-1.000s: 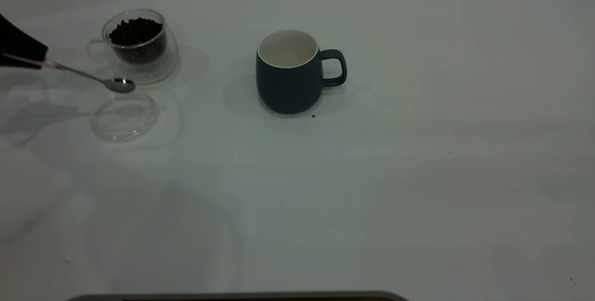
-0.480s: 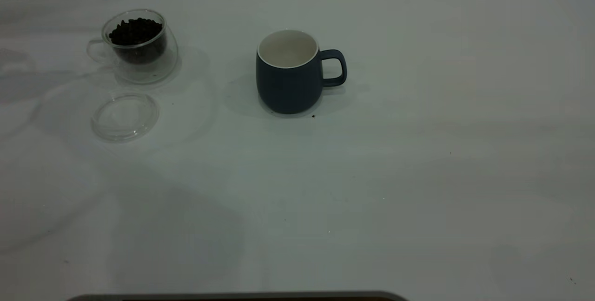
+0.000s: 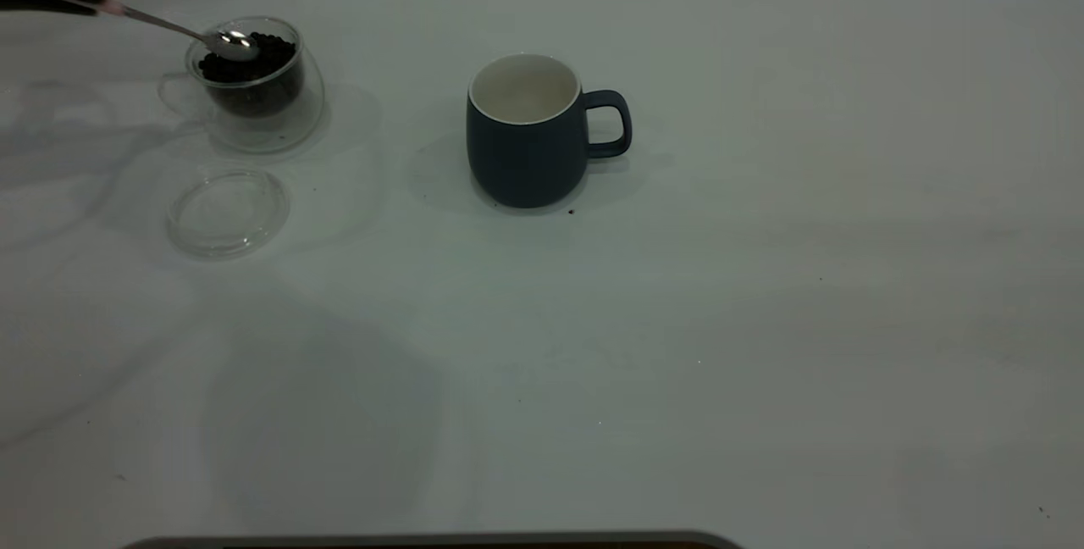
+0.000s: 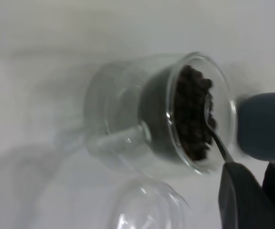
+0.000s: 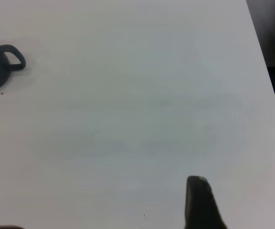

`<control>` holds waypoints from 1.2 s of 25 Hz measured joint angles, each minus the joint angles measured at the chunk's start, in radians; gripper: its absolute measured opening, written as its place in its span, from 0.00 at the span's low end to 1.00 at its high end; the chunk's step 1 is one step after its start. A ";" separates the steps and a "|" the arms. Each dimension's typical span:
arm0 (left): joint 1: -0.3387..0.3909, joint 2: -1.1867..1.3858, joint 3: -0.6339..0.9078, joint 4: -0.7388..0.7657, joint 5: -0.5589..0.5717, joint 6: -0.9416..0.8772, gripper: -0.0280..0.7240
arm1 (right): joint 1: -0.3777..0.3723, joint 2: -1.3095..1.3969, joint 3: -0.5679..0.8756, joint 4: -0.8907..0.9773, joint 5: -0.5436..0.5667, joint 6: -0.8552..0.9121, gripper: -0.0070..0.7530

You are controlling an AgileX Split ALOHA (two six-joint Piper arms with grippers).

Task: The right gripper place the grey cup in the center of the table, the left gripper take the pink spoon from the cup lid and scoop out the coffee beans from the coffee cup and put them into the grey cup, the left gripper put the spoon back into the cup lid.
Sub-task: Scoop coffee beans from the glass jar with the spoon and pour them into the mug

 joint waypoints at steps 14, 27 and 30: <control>-0.031 0.061 0.000 -0.012 -0.024 -0.023 0.19 | 0.000 0.000 0.000 0.000 0.000 0.000 0.62; 0.049 0.062 0.000 -0.089 0.055 -0.077 0.19 | 0.000 0.000 0.000 0.000 0.000 0.000 0.62; 0.053 0.062 0.000 -0.088 0.081 -0.086 0.19 | 0.000 0.000 0.000 0.000 0.000 0.000 0.62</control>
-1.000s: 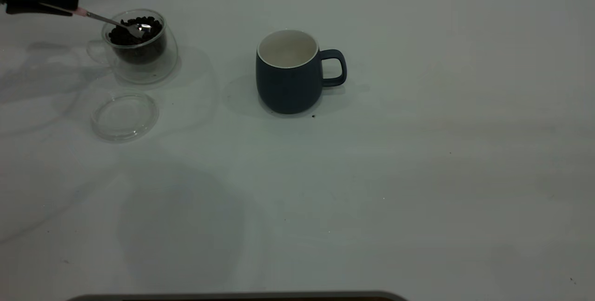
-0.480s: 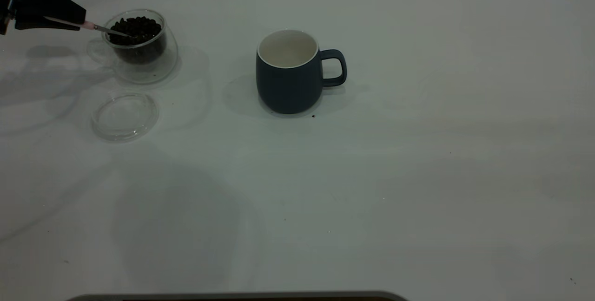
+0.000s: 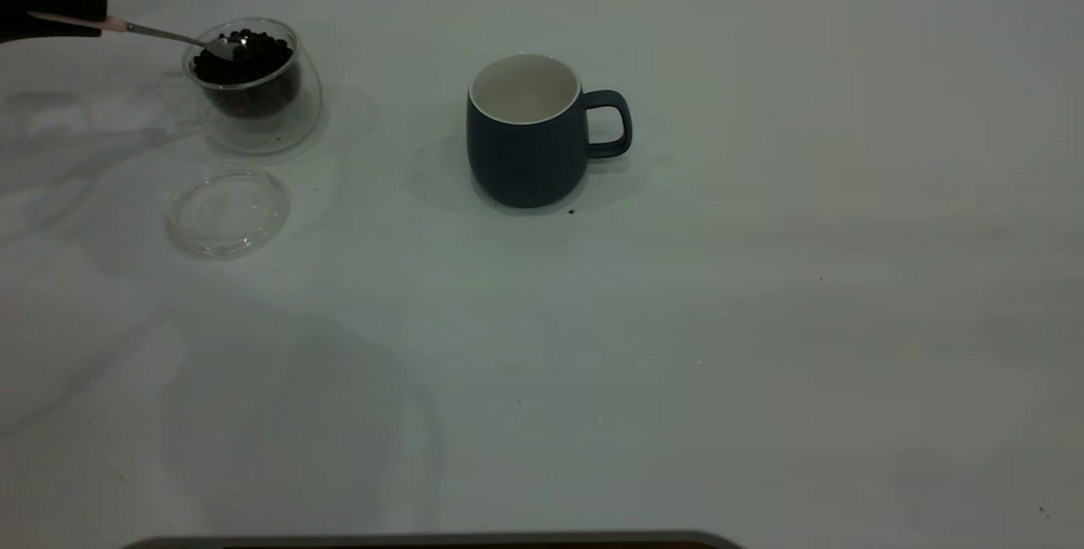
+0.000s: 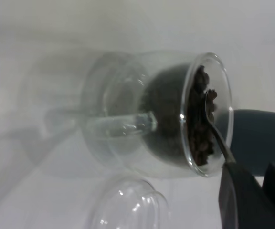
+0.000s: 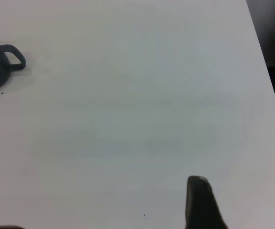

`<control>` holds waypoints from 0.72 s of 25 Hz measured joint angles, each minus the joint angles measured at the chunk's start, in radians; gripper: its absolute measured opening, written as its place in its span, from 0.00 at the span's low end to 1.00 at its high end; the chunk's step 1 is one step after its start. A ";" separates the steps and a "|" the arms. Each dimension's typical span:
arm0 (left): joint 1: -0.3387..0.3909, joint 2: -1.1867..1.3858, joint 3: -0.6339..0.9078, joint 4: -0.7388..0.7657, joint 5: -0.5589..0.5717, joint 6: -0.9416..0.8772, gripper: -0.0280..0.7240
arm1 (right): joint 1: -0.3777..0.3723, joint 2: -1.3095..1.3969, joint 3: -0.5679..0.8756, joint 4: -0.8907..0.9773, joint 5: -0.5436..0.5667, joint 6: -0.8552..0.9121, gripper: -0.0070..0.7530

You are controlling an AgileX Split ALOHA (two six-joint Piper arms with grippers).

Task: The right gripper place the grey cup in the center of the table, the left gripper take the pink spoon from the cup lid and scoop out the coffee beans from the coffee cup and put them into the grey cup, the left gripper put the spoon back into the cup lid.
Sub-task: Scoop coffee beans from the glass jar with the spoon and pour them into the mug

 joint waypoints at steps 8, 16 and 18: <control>0.004 0.001 0.000 0.000 0.008 -0.007 0.19 | 0.000 0.000 0.000 0.000 0.000 0.000 0.62; 0.014 0.002 0.000 -0.005 0.037 -0.009 0.19 | 0.000 0.000 0.000 0.000 0.000 0.000 0.61; 0.014 0.004 0.000 -0.006 0.052 -0.010 0.19 | 0.000 0.000 0.000 0.000 0.000 0.000 0.61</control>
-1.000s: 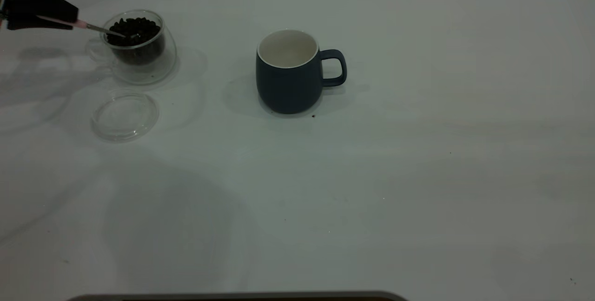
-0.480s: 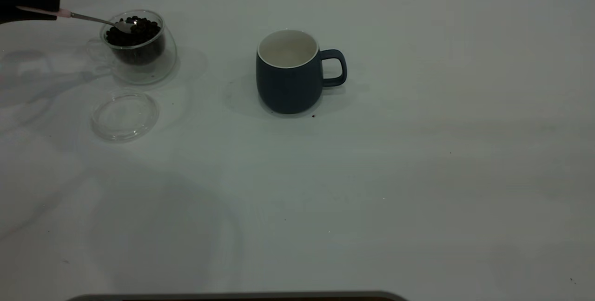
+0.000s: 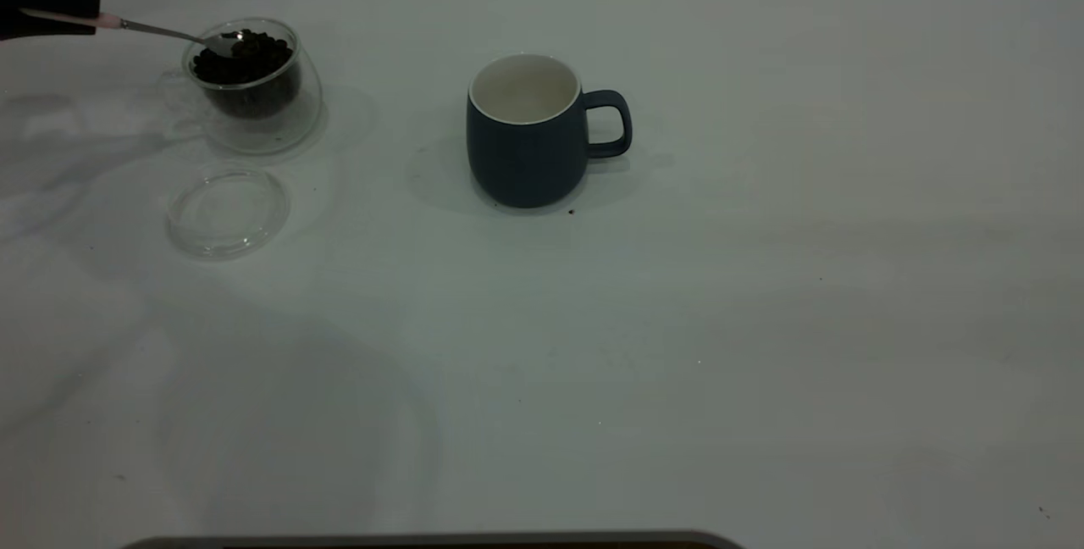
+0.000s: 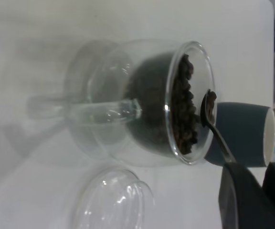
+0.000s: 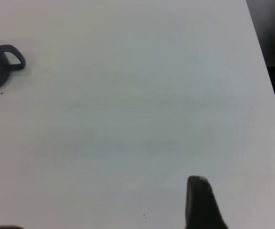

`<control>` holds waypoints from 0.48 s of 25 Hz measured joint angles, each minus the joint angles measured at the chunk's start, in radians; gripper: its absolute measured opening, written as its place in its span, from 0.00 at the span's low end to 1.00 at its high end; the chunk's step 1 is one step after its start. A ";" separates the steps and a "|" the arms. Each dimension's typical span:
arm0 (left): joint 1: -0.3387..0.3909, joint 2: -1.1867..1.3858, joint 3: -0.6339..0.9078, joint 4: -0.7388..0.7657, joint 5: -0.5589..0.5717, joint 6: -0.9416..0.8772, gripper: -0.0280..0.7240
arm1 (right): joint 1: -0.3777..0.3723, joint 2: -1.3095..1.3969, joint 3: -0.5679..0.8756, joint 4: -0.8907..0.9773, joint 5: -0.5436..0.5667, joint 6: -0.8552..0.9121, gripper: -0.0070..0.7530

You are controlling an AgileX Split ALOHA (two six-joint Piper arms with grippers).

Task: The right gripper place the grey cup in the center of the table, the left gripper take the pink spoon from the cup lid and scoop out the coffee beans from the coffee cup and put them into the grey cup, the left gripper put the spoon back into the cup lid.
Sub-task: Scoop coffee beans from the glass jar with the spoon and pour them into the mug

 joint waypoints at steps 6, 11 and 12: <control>0.000 0.000 0.000 -0.016 0.022 0.000 0.19 | 0.000 0.000 0.000 0.000 0.000 0.000 0.61; 0.000 0.000 0.000 -0.049 0.022 0.000 0.19 | 0.000 0.000 0.000 0.000 0.000 0.000 0.61; 0.000 0.000 0.000 -0.057 0.022 0.000 0.19 | 0.000 0.000 0.000 0.000 0.000 0.000 0.61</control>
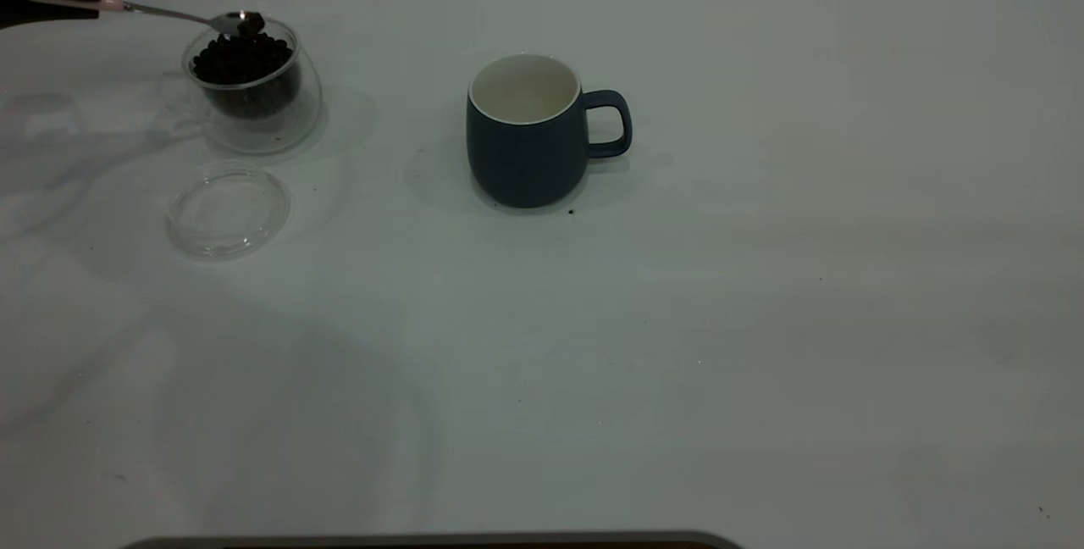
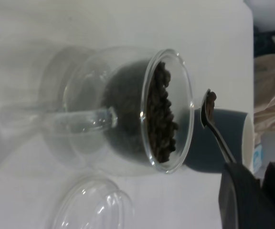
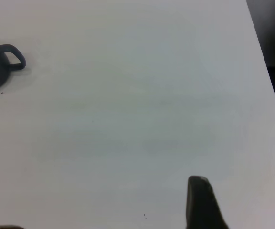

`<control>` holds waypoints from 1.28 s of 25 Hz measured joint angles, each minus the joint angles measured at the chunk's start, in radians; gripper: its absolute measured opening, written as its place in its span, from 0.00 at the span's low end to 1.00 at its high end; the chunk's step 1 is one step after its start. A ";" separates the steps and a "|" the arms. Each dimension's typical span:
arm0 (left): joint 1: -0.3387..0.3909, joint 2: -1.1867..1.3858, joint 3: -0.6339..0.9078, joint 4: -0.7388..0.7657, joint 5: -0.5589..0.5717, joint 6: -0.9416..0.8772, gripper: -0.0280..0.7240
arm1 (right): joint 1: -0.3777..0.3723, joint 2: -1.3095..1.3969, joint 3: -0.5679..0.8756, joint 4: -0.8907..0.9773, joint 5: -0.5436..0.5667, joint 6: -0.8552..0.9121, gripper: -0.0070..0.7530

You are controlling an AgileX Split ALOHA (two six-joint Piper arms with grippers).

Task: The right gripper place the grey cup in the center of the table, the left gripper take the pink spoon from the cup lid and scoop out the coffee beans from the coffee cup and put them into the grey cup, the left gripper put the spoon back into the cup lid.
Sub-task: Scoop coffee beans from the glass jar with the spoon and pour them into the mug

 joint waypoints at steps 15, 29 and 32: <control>-0.025 0.000 0.000 -0.029 0.000 -0.052 0.19 | 0.000 0.000 0.000 0.000 0.001 0.000 0.60; -0.208 0.001 0.000 -0.086 0.000 -0.054 0.19 | 0.000 0.000 0.000 0.000 0.001 0.000 0.60; -0.250 0.001 0.000 -0.086 0.000 -0.054 0.19 | 0.000 0.000 0.000 0.000 0.001 0.000 0.60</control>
